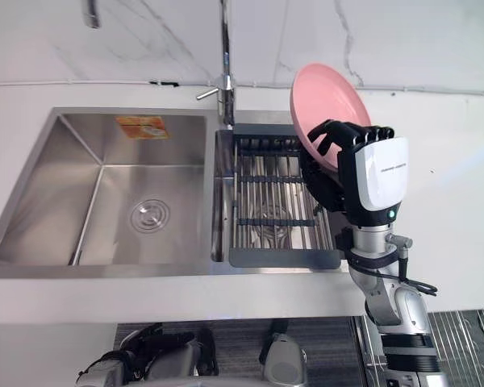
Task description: Walk over to the sink, pick up the cup, carry it to the dishwasher, place the cup inside the dishwasher, then close the dishwasher door
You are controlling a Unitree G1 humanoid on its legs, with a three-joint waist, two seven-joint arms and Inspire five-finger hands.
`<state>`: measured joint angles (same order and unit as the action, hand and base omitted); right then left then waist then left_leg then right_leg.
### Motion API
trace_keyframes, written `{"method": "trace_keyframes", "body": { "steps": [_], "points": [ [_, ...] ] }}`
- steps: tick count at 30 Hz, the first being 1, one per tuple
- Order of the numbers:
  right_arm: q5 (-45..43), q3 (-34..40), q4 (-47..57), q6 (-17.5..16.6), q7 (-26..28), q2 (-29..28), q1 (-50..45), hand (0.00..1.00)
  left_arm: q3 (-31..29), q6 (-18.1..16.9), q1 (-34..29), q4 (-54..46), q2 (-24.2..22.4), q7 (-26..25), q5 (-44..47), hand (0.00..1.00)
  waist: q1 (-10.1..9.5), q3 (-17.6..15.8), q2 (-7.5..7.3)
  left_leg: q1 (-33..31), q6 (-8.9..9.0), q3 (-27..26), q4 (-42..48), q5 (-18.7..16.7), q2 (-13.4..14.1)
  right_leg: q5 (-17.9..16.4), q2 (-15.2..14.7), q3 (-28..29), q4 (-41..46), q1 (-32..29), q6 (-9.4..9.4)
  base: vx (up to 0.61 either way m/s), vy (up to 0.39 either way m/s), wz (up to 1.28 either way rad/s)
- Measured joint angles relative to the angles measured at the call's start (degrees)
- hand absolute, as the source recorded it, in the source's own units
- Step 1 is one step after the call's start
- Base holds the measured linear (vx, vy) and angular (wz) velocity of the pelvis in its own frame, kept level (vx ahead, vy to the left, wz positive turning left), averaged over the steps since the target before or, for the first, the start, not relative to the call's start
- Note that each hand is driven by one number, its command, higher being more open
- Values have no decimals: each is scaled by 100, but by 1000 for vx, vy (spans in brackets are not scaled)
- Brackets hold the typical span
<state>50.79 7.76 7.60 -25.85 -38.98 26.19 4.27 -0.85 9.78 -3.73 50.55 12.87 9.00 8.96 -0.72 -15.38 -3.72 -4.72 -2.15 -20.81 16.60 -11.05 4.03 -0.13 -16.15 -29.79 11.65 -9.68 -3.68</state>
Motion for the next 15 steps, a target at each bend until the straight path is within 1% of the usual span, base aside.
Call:
{"method": "trace_keyframes", "body": {
  "steps": [1, 2, 3, 4, 5, 6, 7, 8, 9, 10, 11, 12, 13, 15],
  "points": [
    [0, 26, 42, 13, -1, -20, 0, 0, -5, 13, 0, -34, 33, 5, 0, 100, 3, -27, -59, -13, -14, -46, 49, -39, 10, 14, -94, -160, 140, -42, -83, 96, 50, -40],
    [0, 69, 79, 62, -26, -51, 9, 0, -101, 4, 27, -87, 82, 5, 10, 100, 39, -96, -194, -72, 28, -96, 275, -197, 11, 413, -207, -334, 335, -127, -209, 53, 59, -47],
    [1, 65, 74, 161, -24, -80, 17, 0, -276, 8, 66, -85, 63, -25, 11, 100, 34, -114, -231, -129, 29, -196, 355, -245, 129, 751, -96, -336, 265, -213, -98, 51, 68, -53],
    [1, 64, 74, 216, -24, -87, 17, 0, -324, 1, 81, -75, 54, -50, 12, 100, 28, -115, -241, -125, 24, -264, 305, -242, 179, 1032, 38, -297, -23, -185, 65, 43, 28, -76],
    [-3, 71, 80, 289, -33, -91, 48, 0, -431, -19, 79, -4, 16, -74, 31, 100, -31, -115, -276, -106, -27, -497, 155, -213, 327, 925, 181, -312, -118, -168, 58, 38, 2, -69],
    [-4, 76, 76, 339, -49, -94, 58, 0, -436, -58, 80, -8, 28, -135, 70, 100, -6, -122, -303, -78, -30, -591, 149, -214, 354, 263, 48, -478, 702, -242, 11, 65, 3, -69],
    [-5, 76, 69, 385, -69, -96, 53, 0, -440, -84, 70, -10, 32, -188, 121, 100, 11, -118, -311, -15, -40, -688, 141, -220, 379, -253, -69, -699, 1442, -144, 129, 59, 15, -47],
    [-5, 77, 70, 389, -104, -96, 57, 0, -442, -98, 47, -16, 34, -228, 145, 100, 6, -102, -336, -1, -49, -767, 166, -226, 395, -421, -88, -815, 1644, 10, 110, 82, -15, -51],
    [-4, 72, 74, 376, -125, -96, 89, 0, -482, -117, 29, -9, 39, -265, 198, 100, -19, -84, -369, -10, -57, -906, 237, -233, 424, -477, -22, -859, 1448, 115, 132, 51, -70, -55],
    [-8, 74, 79, 371, -129, -87, 185, 0, -624, -68, -1, 133, 42, -278, 295, 100, 29, -87, -374, -94, -49, -1011, 372, -238, 485, -445, 193, -907, 1007, 198, 159, 44, -84, -55],
    [-11, 76, 78, 387, -129, -85, 195, 0, -736, -50, -20, 173, 19, -265, 437, 100, 21, -87, -377, -130, -36, -1064, 463, -249, 538, -419, 297, -902, 794, 256, 199, 16, -113, -46],
    [-54, 119, 77, 422, -129, -67, 158, 0, -907, -20, -49, 172, -4, -258, 595, 100, 45, -88, -375, -214, -17, -1183, 661, -281, 669, -340, 507, -878, 336, 393, 321, -7, -125, -49],
    [-176, 130, 62, 443, -127, -58, 106, 0, -908, -42, -86, 133, 33, -265, 703, 100, 4, -87, -374, -235, 6, -1263, 858, -349, 824, -268, 715, -789, -28, 518, 435, -31, -135, -45],
    [-247, 177, 64, 426, -137, -59, 8, 0, -893, -79, -99, 132, 78, -296, 724, 100, 11, -86, -376, -200, 17, -1289, 881, -374, 921, -214, 843, -658, -262, 577, 519, -121, -122, -52]
  ]
}}
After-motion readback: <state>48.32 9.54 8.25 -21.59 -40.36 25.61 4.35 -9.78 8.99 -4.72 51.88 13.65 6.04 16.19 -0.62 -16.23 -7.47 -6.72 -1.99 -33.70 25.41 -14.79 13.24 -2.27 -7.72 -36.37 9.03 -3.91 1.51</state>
